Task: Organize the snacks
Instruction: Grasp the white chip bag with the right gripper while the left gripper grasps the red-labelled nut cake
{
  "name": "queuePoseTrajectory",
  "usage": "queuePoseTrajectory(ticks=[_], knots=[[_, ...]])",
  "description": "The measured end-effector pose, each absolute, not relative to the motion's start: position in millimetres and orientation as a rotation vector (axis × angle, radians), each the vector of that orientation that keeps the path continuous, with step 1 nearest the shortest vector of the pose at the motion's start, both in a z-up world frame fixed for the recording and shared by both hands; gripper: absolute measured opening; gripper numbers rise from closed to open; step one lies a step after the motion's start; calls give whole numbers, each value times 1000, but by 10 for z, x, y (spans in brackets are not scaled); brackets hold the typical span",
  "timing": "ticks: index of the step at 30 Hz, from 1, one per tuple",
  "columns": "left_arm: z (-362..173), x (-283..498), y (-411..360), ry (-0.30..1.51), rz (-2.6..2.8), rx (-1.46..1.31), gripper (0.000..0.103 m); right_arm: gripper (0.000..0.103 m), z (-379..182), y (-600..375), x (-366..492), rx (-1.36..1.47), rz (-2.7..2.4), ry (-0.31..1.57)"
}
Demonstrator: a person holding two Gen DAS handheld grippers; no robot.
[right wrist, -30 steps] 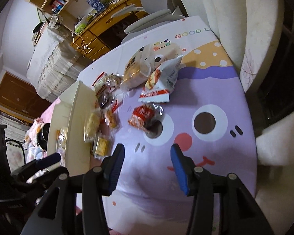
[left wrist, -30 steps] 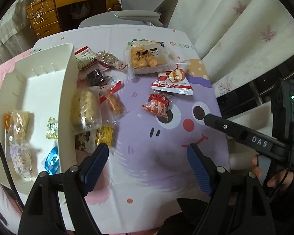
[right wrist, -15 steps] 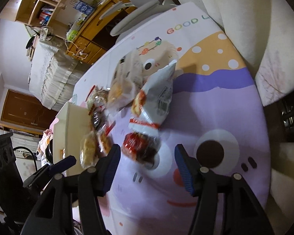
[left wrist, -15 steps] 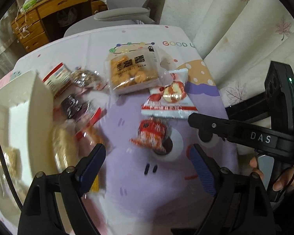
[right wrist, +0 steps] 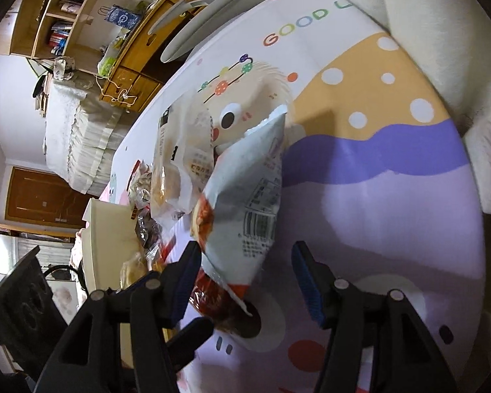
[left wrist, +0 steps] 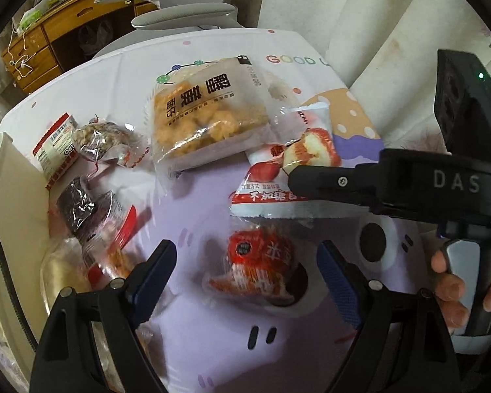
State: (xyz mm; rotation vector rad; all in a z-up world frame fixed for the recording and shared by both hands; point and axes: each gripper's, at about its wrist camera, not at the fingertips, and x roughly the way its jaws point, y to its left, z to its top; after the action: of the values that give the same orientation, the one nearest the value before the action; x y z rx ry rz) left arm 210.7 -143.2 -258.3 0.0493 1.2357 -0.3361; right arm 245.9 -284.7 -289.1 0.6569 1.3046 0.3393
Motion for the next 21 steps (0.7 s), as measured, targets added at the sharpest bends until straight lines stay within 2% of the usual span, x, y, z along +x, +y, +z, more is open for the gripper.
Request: queuePoseTrajectory(ticks=[7,13,17,21], knots=[[-2711,2146,-1513,1245,-356,64,86,58,-2926,-2812,2580,648,364,1289],[-2781,2167,-1602,1243,-355,76,75,57,-2926,-2816,2638,650,374,1261],[-2846,2175,-1657,1244,-355,81,66,51,-2915,-2839,2642,672,343,1240],[-2846,2172,-1680,1220,-353,76,62,44,-2933,-2879,2625,698,351,1229]])
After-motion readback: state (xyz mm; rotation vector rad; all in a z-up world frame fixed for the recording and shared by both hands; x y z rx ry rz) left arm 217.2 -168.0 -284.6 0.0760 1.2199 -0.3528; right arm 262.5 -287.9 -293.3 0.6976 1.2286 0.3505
